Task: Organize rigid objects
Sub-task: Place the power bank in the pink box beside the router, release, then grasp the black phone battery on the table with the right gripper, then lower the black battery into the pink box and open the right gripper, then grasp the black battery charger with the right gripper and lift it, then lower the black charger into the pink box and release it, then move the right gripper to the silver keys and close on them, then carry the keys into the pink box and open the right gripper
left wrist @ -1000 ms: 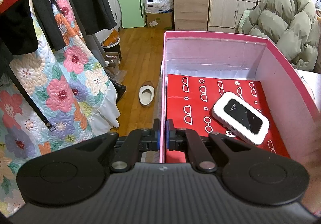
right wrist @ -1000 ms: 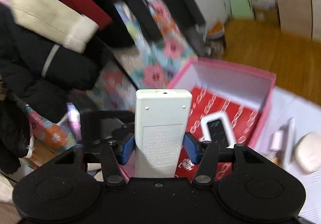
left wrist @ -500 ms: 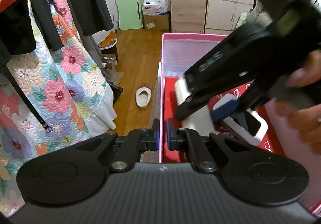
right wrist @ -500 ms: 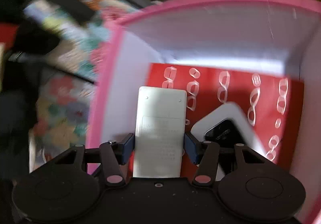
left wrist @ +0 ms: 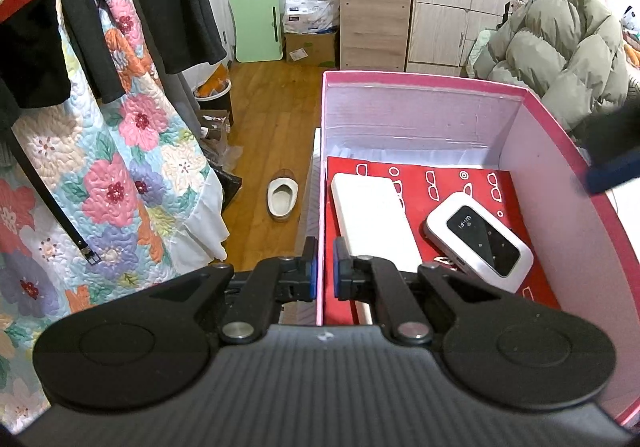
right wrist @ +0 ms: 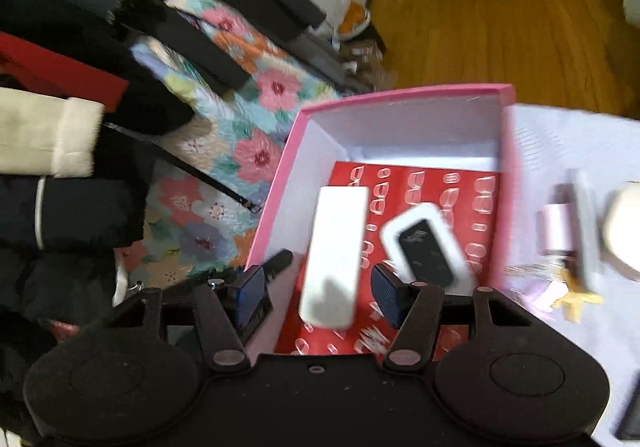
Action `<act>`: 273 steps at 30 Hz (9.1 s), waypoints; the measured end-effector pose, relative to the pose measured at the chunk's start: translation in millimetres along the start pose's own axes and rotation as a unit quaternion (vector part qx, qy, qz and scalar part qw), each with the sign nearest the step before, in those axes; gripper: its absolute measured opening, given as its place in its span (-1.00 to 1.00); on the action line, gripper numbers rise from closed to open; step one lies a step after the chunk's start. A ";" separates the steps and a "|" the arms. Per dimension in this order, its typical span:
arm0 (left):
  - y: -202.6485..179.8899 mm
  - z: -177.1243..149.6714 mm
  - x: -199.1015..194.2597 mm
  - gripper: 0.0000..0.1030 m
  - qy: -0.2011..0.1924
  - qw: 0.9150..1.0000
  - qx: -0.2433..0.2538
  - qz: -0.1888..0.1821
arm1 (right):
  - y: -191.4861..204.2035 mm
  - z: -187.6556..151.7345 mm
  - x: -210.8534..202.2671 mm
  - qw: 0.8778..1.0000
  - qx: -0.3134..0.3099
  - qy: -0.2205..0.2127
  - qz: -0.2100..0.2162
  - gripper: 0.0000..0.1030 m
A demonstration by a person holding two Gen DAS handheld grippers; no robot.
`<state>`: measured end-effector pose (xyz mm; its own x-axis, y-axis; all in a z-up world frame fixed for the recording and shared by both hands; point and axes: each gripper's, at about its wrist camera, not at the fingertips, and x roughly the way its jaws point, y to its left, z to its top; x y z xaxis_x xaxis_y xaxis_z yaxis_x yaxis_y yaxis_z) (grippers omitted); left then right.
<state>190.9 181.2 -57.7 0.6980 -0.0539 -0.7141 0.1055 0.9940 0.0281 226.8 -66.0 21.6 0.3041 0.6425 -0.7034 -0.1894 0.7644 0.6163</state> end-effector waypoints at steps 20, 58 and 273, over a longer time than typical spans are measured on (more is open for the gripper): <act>-9.3 1.7 -2.9 -0.89 -0.001 1.000 0.014 0.010 | -81.8 -108.9 -25.5 0.961 -0.257 0.038 -0.095 0.39; -11.8 0.9 -2.0 -0.89 -0.002 0.999 0.024 0.022 | -89.8 -123.6 -5.4 0.950 -0.254 0.026 -0.178 0.09; -7.2 1.6 -6.5 -0.83 -0.020 0.999 0.021 0.013 | 6.3 -43.5 -84.4 0.963 -0.225 -0.148 0.000 -0.89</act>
<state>186.8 174.2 -52.2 0.7288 -0.0332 -0.6839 0.1164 0.9903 0.0759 159.3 -113.1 69.4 0.5450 0.6491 -0.5307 -0.5539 0.7539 0.3533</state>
